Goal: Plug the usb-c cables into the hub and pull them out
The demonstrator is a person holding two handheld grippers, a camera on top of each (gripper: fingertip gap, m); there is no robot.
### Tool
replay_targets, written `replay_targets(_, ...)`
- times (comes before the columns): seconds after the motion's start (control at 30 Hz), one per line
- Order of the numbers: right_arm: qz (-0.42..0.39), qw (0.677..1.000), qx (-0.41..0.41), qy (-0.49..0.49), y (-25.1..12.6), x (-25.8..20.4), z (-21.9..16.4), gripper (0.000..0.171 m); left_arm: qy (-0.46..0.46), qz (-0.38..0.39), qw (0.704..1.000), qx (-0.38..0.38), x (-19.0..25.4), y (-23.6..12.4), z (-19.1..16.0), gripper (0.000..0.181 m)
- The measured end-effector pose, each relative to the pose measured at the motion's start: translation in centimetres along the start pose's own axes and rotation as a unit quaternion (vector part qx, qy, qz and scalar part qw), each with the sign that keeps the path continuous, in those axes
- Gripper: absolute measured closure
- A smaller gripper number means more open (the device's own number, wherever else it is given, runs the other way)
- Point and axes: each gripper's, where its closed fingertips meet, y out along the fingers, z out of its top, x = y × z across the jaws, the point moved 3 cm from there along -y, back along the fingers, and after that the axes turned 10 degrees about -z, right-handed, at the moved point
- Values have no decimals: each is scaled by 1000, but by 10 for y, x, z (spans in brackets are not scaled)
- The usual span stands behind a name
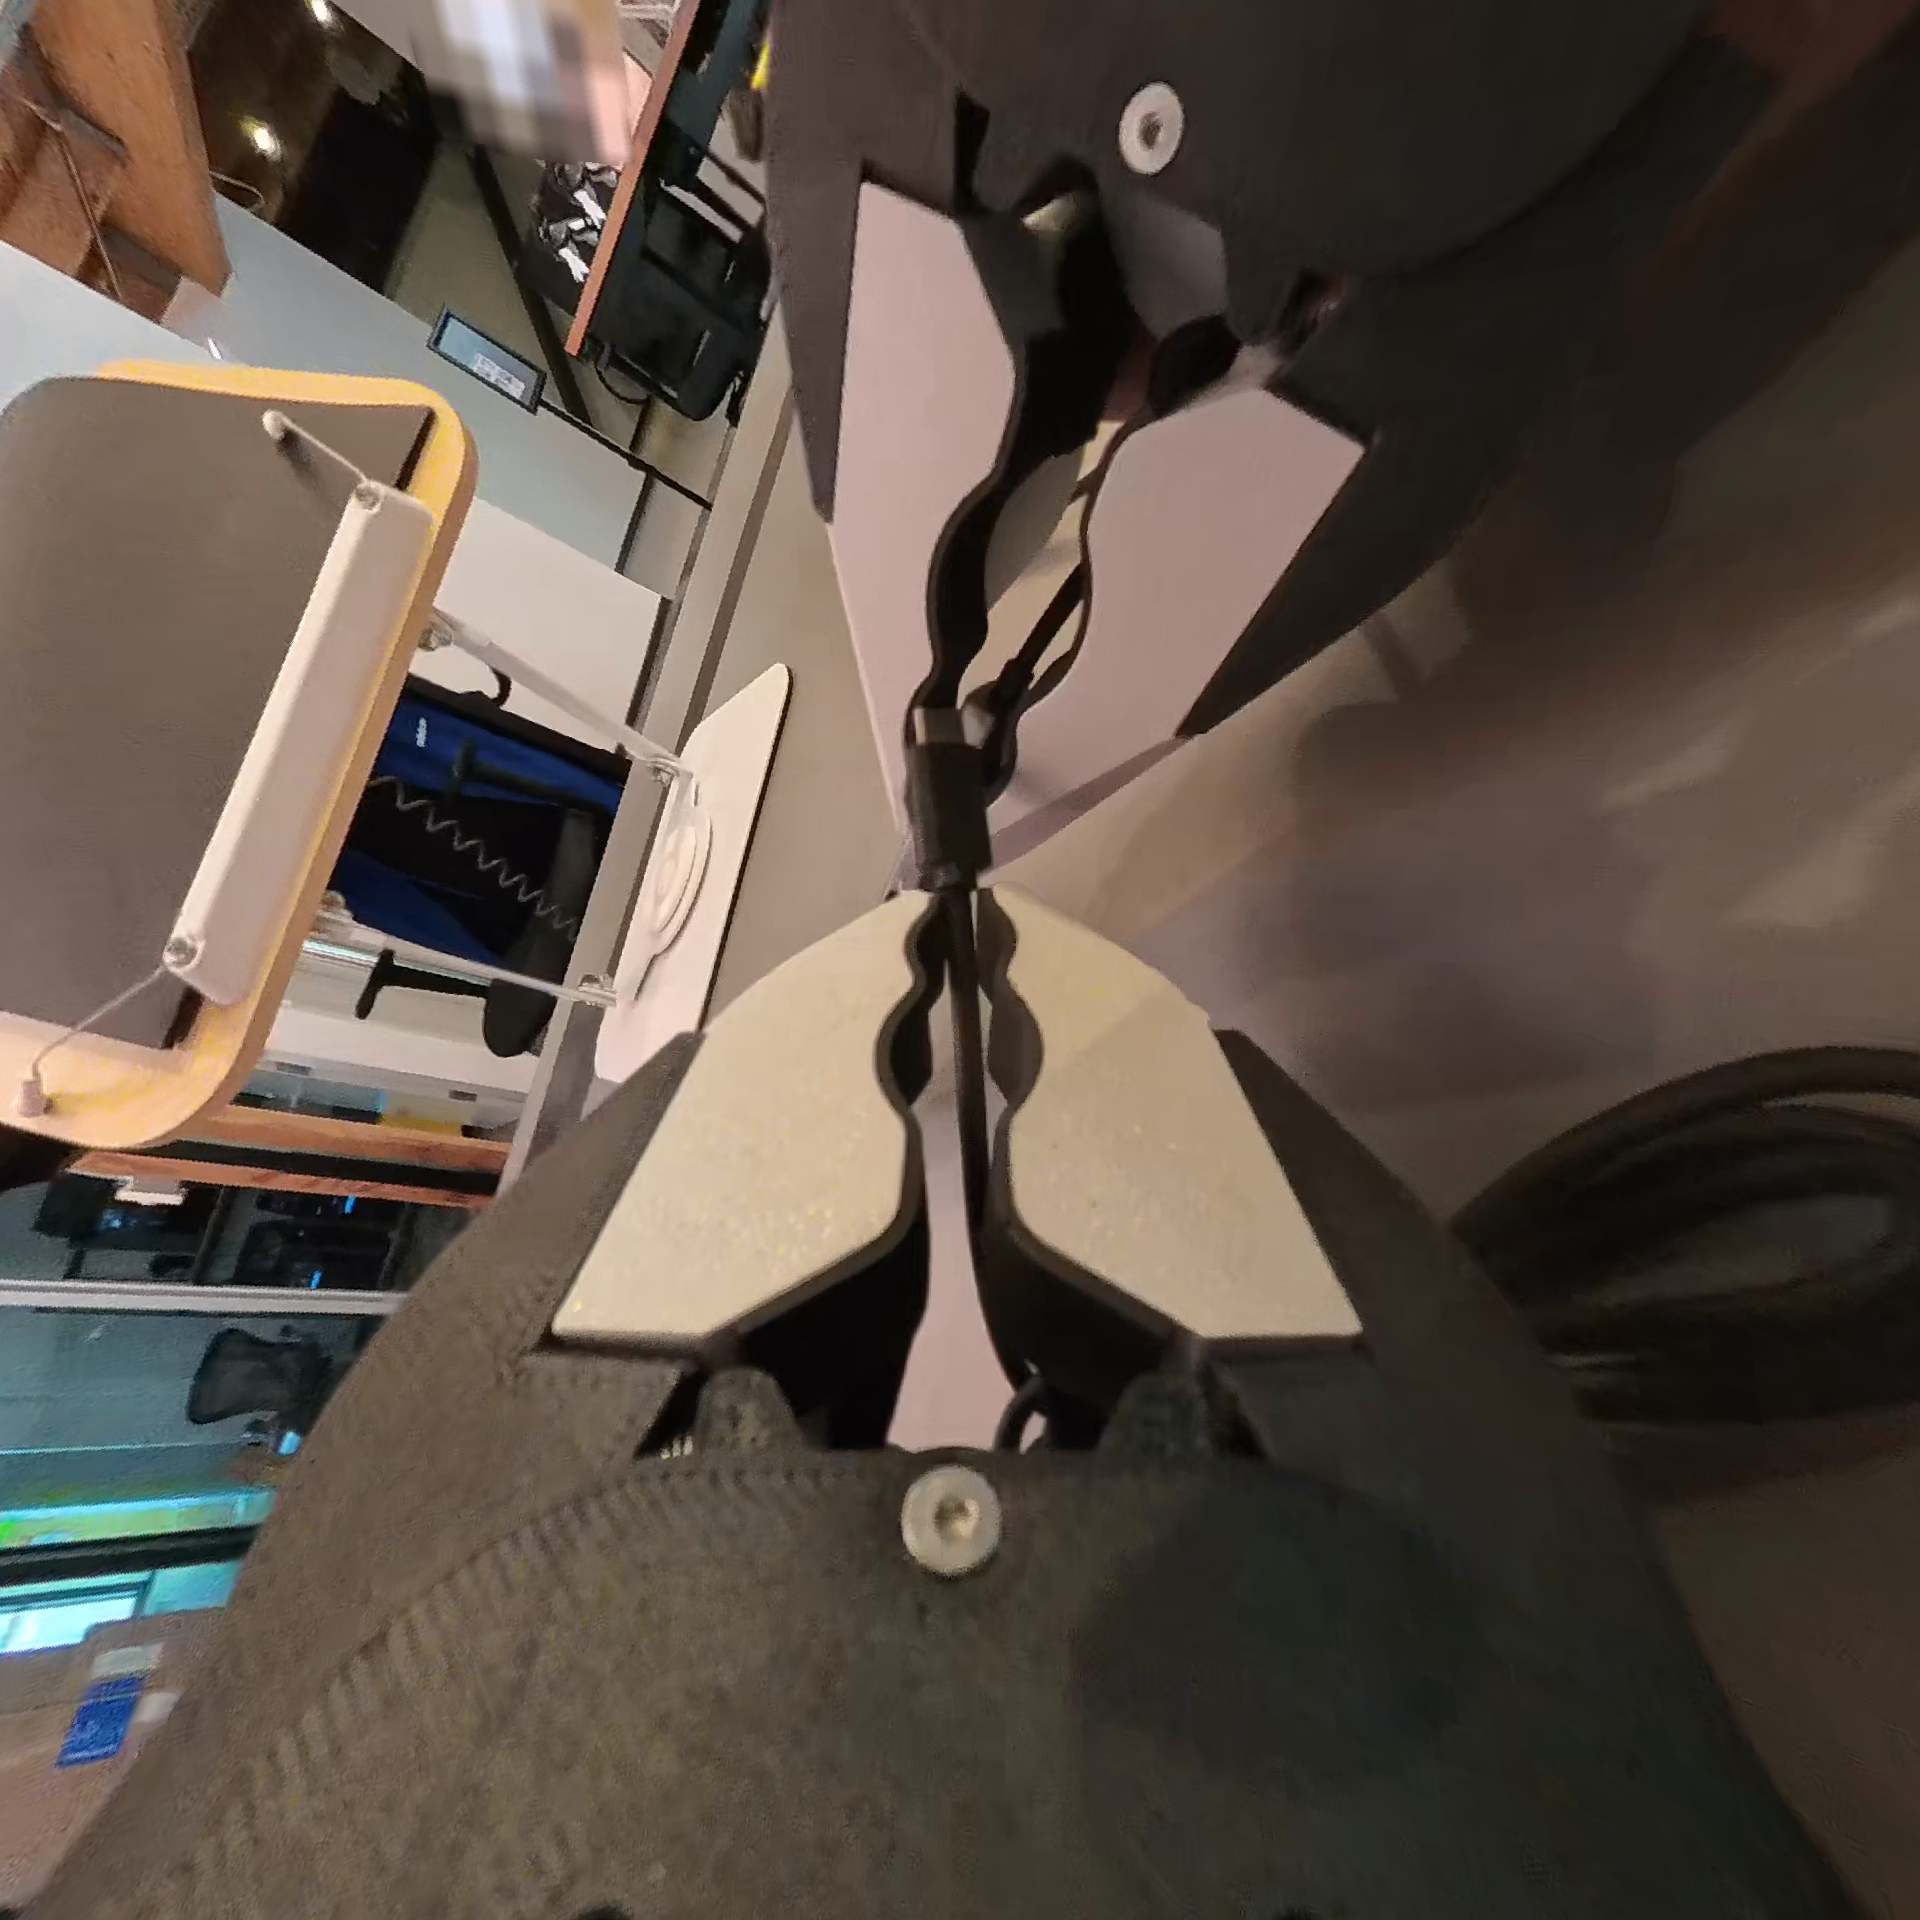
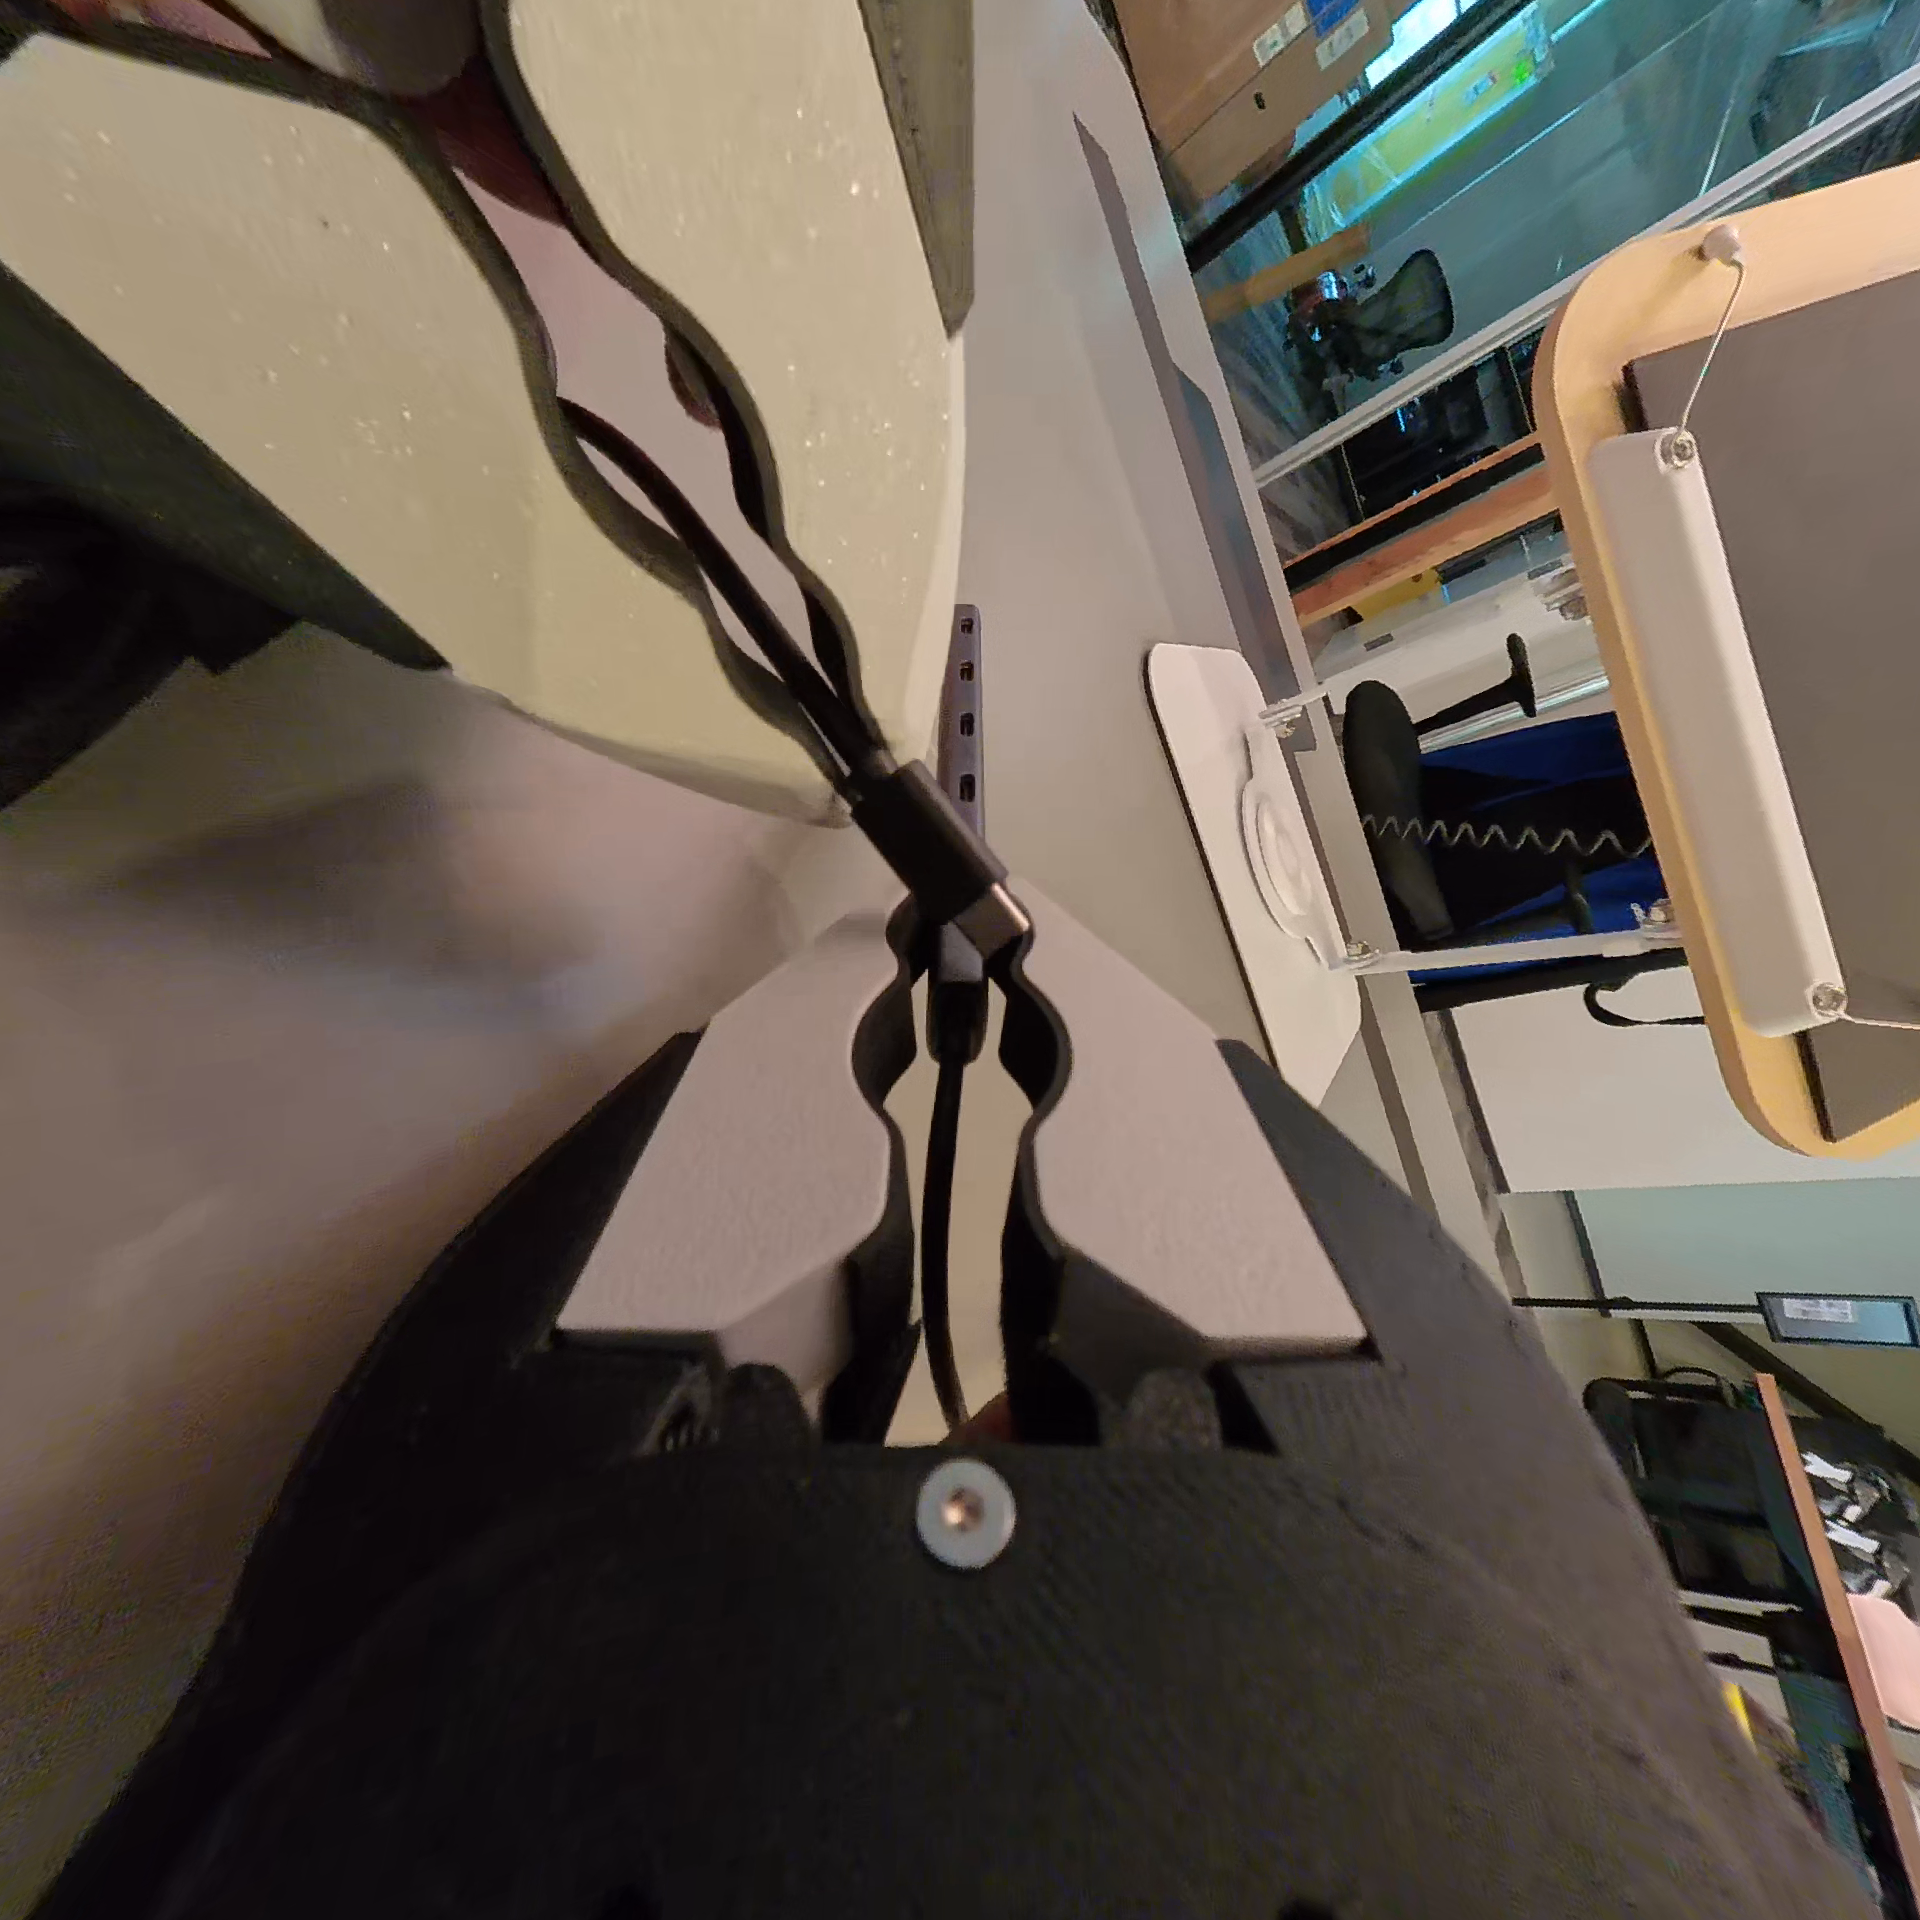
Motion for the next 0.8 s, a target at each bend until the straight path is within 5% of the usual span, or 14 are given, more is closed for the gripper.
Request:
replay_targets(0.2, -25, 999, 8, 20, -4, 15, -2, 165, -37, -5, 999, 2, -3, -1, -3, 177)
replay_targets(0.47, -66, 991, 16, -112, -11, 13, 0, 165, -186, -80, 979, -8, -9, 2, -10, 178)
replay_targets(0.8, -105, 978, 27, -179, 0, 8, 8, 145, -299, -164, 940, -24, -9, 3, -10, 178)
